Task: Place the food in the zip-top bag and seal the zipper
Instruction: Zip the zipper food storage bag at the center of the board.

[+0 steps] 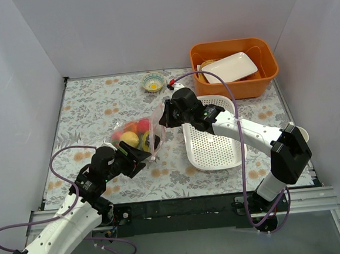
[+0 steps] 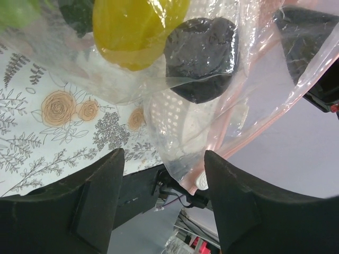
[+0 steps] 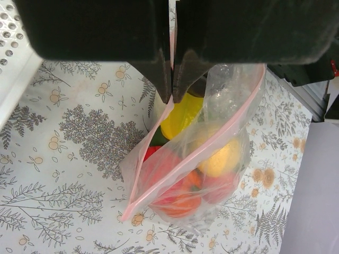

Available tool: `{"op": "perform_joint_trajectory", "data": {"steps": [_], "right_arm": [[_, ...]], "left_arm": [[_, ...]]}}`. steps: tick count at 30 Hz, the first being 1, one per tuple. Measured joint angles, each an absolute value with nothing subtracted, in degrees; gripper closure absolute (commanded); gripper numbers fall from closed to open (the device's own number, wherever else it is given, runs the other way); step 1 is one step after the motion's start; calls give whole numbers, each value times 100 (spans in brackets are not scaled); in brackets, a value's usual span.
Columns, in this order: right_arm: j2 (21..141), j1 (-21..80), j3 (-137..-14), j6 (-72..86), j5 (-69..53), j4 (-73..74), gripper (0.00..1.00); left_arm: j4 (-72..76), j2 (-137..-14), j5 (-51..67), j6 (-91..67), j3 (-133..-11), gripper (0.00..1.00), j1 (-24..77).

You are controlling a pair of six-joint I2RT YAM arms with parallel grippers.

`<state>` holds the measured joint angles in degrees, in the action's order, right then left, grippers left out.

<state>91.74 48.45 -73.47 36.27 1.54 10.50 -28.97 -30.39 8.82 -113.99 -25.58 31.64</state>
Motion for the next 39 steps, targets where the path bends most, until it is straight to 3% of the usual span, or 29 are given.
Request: {"op": "perform_joint_trajectory", "data": {"steps": [6,16,21,25,27,29,32,39], "right_arm": [[9174,4845,-7347,3627,152,1050,99],[9174,4845,-7317,3634,110,1046,99],[9166,4845,-7218,3658,106,1033,99],[9155,4845,-7177,3686,106,1035,99],[9153,4845,-7172,3691,115,1037,99],[9148,4845,-7170,3691,143,1039,99],[9131,4845,-7170,3695,211,1048,99],[9059,4845,-7170,3763,311,1050,99]], "left_arm": [[-2408,-3177,928,-11445,-2353,57,3164],[-1896,-3334,950,-11448,-2285,60,3166],[-1756,-3371,954,-11452,-2272,92,3166],[-1734,-3472,969,-11463,-2270,95,3166],[-1754,-3472,969,-11463,-2270,91,3166],[-1791,-3413,965,-11461,-2263,61,3166],[-1876,-3190,945,-11445,-2198,36,3166],[-1973,-2436,965,-11478,-1647,34,3166]]}}
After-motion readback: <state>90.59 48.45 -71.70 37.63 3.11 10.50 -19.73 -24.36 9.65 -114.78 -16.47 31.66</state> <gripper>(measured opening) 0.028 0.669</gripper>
